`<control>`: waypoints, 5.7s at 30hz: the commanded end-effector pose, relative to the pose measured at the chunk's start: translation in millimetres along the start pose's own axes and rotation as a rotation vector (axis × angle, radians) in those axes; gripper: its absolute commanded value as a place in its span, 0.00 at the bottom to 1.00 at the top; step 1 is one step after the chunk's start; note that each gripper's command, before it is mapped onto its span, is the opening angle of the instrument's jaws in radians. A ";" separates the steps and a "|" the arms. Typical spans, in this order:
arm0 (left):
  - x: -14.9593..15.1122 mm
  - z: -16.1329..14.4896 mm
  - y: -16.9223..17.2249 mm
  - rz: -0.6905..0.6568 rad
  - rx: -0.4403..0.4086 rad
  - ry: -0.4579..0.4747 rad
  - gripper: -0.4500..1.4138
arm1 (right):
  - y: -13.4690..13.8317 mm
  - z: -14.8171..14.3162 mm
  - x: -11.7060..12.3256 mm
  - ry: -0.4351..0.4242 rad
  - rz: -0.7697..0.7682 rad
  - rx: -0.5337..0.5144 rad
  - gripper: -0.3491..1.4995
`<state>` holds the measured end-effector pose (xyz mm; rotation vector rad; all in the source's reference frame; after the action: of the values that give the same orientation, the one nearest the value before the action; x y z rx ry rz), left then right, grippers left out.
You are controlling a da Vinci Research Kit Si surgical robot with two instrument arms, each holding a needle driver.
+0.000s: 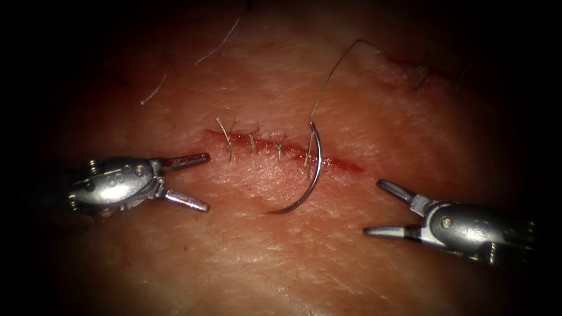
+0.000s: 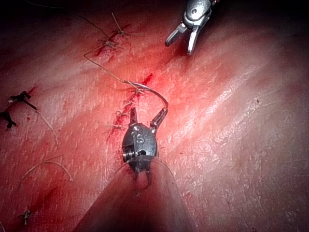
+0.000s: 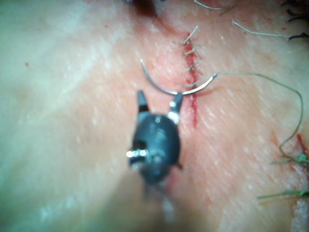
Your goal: Wound Closure
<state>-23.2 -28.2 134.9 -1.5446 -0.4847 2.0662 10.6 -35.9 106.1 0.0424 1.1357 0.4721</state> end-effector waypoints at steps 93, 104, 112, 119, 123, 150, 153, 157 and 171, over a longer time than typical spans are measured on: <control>-1.7 11.4 7.2 0.480 -0.016 -0.190 0.00 | 0.2 2.1 4.6 -0.163 0.501 -0.238 0.75; -1.6 11.4 7.5 0.600 -0.012 -0.180 0.00 | 0.3 4.0 4.9 -0.133 0.558 -0.171 0.75; -0.9 11.4 8.6 0.646 -0.006 -0.173 0.00 | 0.4 6.6 4.5 -0.156 0.566 -0.175 0.71; -0.4 11.2 9.3 0.659 0.000 -0.170 0.00 | 0.7 7.5 3.5 -0.159 0.590 -0.181 0.46; -0.4 11.1 9.3 0.664 0.001 -0.170 0.00 | 0.6 6.8 4.5 -0.126 0.594 -0.178 0.00; 6.6 7.7 0.8 -0.394 -0.007 -0.138 0.75 | 2.5 6.2 10.7 0.124 -0.058 0.054 0.00; 5.8 7.6 -0.6 -0.477 0.013 -0.125 0.74 | 2.8 6.0 11.6 0.148 -0.119 0.076 0.00; 5.1 7.7 -1.3 -0.571 0.011 -0.096 0.72 | 2.7 6.1 11.9 0.228 -0.225 0.101 0.00; 5.6 8.9 0.8 -0.637 -0.147 -0.070 0.71 | 1.5 8.6 11.6 0.301 -0.411 0.150 0.00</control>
<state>-32.6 -25.1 132.0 -1.1856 -1.0228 1.6097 20.9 -28.2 99.8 -0.1347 1.4313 0.0249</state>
